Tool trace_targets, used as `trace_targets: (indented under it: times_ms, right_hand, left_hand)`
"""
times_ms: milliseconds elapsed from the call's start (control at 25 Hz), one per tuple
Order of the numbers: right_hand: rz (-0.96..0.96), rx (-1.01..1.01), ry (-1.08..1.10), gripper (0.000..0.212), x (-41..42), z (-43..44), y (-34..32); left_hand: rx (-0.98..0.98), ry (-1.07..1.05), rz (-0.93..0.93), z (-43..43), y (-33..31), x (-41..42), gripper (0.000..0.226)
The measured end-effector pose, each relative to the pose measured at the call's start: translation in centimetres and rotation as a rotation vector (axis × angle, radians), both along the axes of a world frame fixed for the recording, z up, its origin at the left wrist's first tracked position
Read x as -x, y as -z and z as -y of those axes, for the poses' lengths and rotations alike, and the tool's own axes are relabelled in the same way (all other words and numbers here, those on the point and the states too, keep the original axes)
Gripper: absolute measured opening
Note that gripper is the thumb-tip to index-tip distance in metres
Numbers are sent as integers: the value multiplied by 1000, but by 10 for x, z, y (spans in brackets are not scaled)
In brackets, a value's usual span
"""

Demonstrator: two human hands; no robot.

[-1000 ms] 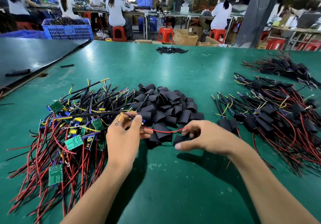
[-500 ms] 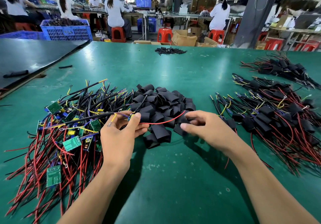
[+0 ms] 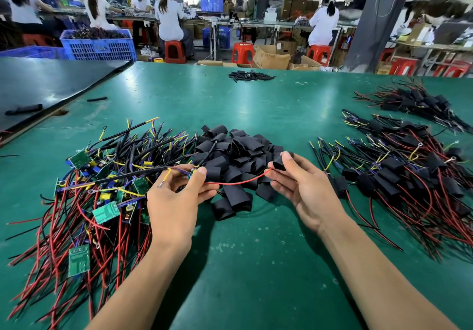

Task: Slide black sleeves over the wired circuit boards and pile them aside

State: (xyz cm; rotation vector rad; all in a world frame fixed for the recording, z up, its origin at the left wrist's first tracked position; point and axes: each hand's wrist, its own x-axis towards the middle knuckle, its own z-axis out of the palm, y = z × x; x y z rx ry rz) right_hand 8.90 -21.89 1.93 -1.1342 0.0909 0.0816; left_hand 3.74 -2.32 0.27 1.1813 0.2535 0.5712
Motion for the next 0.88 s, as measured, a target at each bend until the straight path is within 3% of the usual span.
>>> trace_targets:
  times_ms: [400, 880]
  right_hand:
    - [-20, 73, 60, 15, 1, -4, 3]
    - [-68, -26, -118, 24, 4, -4, 1]
  left_hand:
    - [5, 8, 6, 0, 0, 0, 7]
    - [2, -5, 5, -1, 2, 0, 5]
